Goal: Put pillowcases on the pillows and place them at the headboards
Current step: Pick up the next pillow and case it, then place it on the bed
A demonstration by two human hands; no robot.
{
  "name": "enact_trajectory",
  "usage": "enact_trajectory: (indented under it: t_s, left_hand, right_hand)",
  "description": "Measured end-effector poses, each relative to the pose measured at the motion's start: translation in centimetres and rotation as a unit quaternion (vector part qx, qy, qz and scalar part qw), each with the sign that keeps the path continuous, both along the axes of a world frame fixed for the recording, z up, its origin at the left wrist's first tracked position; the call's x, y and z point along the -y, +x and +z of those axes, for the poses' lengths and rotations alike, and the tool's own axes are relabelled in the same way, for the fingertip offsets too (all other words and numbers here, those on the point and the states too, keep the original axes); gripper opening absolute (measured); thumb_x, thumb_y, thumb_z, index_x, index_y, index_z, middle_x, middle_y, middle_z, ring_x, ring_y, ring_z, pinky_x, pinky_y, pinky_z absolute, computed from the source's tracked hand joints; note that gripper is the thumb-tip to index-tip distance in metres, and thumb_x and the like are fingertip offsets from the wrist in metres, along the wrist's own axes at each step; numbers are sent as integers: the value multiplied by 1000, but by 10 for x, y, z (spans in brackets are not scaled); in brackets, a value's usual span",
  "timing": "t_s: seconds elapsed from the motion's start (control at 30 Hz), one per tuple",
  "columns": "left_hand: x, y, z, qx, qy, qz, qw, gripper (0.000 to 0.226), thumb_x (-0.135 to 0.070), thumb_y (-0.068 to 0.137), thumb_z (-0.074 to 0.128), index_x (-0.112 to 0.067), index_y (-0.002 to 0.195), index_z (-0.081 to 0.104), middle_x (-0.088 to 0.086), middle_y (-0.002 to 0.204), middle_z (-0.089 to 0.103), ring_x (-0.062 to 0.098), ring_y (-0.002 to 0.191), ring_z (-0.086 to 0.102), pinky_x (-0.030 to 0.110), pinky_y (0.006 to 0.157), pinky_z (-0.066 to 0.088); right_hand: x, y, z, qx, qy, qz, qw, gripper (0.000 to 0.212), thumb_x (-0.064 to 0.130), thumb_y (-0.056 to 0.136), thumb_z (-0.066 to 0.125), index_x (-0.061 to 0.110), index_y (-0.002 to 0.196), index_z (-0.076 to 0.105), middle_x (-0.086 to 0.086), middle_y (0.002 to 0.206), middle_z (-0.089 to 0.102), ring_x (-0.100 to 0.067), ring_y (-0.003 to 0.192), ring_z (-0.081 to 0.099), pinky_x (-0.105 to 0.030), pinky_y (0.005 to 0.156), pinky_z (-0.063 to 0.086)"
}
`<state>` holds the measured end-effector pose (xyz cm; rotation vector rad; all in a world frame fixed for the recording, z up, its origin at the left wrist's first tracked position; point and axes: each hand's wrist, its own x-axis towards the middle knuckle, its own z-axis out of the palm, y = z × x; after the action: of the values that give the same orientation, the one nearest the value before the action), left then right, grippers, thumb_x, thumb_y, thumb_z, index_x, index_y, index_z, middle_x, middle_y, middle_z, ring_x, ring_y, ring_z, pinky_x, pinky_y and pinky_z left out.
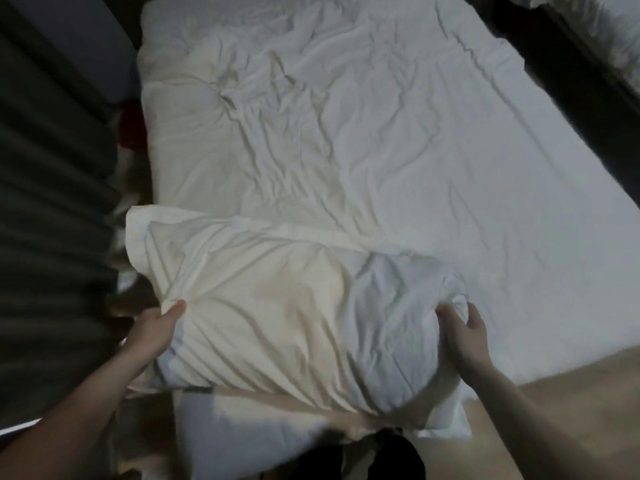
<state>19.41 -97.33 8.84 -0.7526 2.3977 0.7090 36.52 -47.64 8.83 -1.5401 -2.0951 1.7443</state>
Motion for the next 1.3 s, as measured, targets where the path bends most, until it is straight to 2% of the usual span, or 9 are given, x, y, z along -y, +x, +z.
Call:
enact_trajectory:
  t_s: [0.23, 0.33, 0.47, 0.63, 0.77, 0.93, 1.07, 1.17, 1.3]
  left_hand:
    - [32, 70, -19, 118, -70, -101, 985, 55, -41, 106, 51, 3, 140, 58, 24, 149, 56, 40, 138, 52, 36, 109, 41]
    - [25, 70, -39, 175, -119, -187, 959, 49, -34, 107, 49, -3, 144, 54, 20, 154, 51, 36, 142, 49, 32, 109, 40]
    - [-7, 23, -43, 72, -176, -199, 961, 41, -44, 86, 68, -19, 117, 61, 10, 129, 60, 33, 125, 60, 36, 92, 48]
    - [-55, -31, -77, 23, -96, -294, 951, 53, -45, 88, 69, -23, 135, 57, 7, 144, 53, 33, 133, 52, 40, 109, 43]
    - [-72, -47, -109, 113, -107, -349, 924, 75, -60, 97, 56, -24, 159, 34, 1, 168, 31, 28, 150, 39, 37, 119, 33]
    - [-70, -40, -114, 252, -87, -403, 876, 86, -65, 96, 48, -24, 166, 20, 1, 173, 23, 22, 157, 28, 33, 126, 22]
    - [-64, -28, -74, 286, -54, -393, 872, 89, -64, 75, 54, -26, 155, 43, 3, 162, 44, 25, 144, 45, 40, 119, 34]
    - [-53, -8, -48, 219, -108, -435, 867, 73, -65, 77, 59, -26, 139, 61, -1, 146, 59, 22, 131, 56, 38, 110, 44]
    - [-31, 45, -17, 21, -144, -425, 893, 42, -55, 96, 51, -23, 72, 63, -5, 87, 74, 20, 85, 67, 36, 79, 54]
  right_hand:
    - [16, 21, -40, 165, 61, 133, 975, 35, 27, 90, 70, 9, 116, 55, -11, 99, 65, -36, 100, 63, -41, 85, 48]
    - [13, 14, -66, 263, 63, 168, 948, 62, 24, 87, 70, 2, 140, 46, -26, 131, 57, -45, 121, 57, -45, 99, 46]
    - [11, -21, -77, 192, 162, 201, 947, 68, 41, 92, 67, 8, 147, 44, -23, 146, 49, -42, 135, 48, -50, 111, 41]
    - [3, -67, -105, 143, 199, 372, 895, 74, 41, 96, 66, 6, 154, 37, -18, 156, 44, -36, 142, 45, -44, 115, 37]
    - [-16, -82, -133, 271, 176, 451, 832, 91, 48, 97, 60, 8, 163, 11, -16, 169, 22, -34, 150, 36, -43, 118, 34]
    - [-20, -62, -137, 336, 115, 498, 791, 104, 70, 87, 59, 13, 164, 18, -15, 162, 40, -33, 147, 41, -39, 117, 34]
    - [-12, -37, -108, 359, 119, 523, 764, 100, 84, 81, 51, 18, 154, 41, -9, 157, 48, -30, 143, 47, -38, 113, 39]
    - [-8, -17, -74, 286, 191, 544, 766, 54, 77, 83, 54, 28, 105, 62, -5, 128, 67, -27, 121, 63, -35, 89, 47]
    - [-10, 19, -44, 165, 291, 498, 800, 27, 50, 85, 69, 32, 71, 55, 2, 90, 68, -27, 89, 66, -35, 63, 41]
